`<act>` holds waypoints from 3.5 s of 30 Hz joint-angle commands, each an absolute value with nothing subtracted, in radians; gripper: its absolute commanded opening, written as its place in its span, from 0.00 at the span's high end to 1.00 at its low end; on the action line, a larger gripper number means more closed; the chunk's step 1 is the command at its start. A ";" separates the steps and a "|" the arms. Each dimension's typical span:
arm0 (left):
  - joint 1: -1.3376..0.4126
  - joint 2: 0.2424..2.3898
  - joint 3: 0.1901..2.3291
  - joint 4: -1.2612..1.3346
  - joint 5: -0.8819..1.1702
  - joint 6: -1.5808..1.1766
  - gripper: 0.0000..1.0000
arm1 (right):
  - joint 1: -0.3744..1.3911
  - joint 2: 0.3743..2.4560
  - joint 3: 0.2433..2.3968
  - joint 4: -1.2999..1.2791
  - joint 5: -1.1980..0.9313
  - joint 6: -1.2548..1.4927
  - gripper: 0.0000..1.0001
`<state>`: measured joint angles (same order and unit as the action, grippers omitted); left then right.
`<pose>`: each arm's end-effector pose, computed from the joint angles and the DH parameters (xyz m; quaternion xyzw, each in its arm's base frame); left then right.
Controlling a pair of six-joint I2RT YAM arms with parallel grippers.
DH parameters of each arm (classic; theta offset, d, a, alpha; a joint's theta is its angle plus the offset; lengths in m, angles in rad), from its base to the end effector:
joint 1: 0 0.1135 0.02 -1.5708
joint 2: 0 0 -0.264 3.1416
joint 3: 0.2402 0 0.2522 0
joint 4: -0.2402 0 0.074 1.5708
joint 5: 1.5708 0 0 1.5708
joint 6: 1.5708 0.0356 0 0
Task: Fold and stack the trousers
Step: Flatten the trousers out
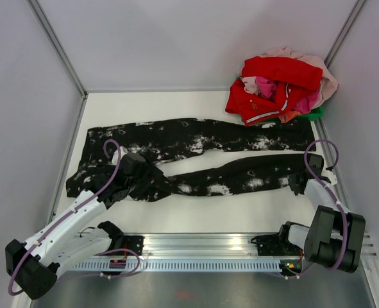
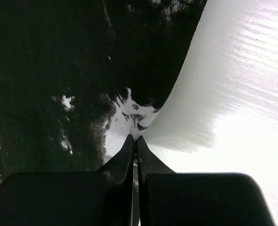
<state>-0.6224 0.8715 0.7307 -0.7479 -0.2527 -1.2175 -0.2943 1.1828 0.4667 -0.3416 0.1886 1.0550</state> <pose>0.1428 -0.0915 0.2564 -0.3144 0.8815 -0.1920 0.2955 0.1873 -0.0638 0.1474 0.6202 0.7371 0.0092 0.2684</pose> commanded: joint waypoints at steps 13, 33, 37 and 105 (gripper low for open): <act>-0.612 0.933 0.816 -0.792 -0.348 -1.129 0.00 | -0.296 0.876 0.810 -1.005 0.371 0.819 1.00; -0.580 1.088 0.861 -0.738 -0.339 -1.068 0.00 | -0.285 1.588 1.447 -1.252 0.338 0.477 1.00; -0.577 1.098 0.894 -0.762 -0.373 -1.049 0.00 | -0.288 1.378 1.405 -1.379 0.230 0.578 1.00; -1.092 1.942 1.359 -0.130 0.233 0.192 0.98 | -0.316 1.348 1.351 -1.038 0.052 0.546 1.00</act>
<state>-1.1000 2.0377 1.3205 -0.0105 0.1955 0.2119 -0.3099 1.4197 1.3407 -1.0420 -0.0185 0.5621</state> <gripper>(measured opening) 0.083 0.009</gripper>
